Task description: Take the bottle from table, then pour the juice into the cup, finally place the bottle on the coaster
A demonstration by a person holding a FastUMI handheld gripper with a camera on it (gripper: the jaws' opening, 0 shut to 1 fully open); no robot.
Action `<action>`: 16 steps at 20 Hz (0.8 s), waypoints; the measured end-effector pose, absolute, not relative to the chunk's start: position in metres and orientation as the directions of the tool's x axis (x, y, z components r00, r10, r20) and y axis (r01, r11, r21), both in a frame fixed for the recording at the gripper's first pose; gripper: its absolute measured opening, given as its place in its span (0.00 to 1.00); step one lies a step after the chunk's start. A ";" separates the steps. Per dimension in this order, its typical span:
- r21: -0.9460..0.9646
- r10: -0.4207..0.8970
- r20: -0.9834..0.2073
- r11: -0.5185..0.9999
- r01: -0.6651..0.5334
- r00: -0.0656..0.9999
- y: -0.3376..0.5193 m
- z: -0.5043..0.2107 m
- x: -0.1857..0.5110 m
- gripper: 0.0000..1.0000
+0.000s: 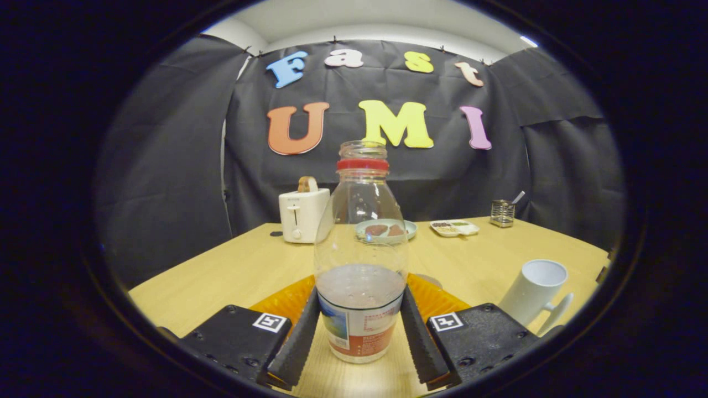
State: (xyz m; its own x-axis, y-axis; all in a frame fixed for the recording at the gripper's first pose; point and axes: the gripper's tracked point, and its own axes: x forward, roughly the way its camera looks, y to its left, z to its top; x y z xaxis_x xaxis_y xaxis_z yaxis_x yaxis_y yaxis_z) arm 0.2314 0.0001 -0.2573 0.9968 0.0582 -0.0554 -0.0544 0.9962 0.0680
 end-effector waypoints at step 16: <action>0.504 0.139 0.016 0.854 -0.128 0.990 -0.003 -0.199 0.211 0.78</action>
State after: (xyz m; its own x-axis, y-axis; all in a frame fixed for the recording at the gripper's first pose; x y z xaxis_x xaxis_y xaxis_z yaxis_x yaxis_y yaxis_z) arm 0.2112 -0.0035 -0.1994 0.9902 0.1391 0.0162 -0.1282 0.8541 0.5040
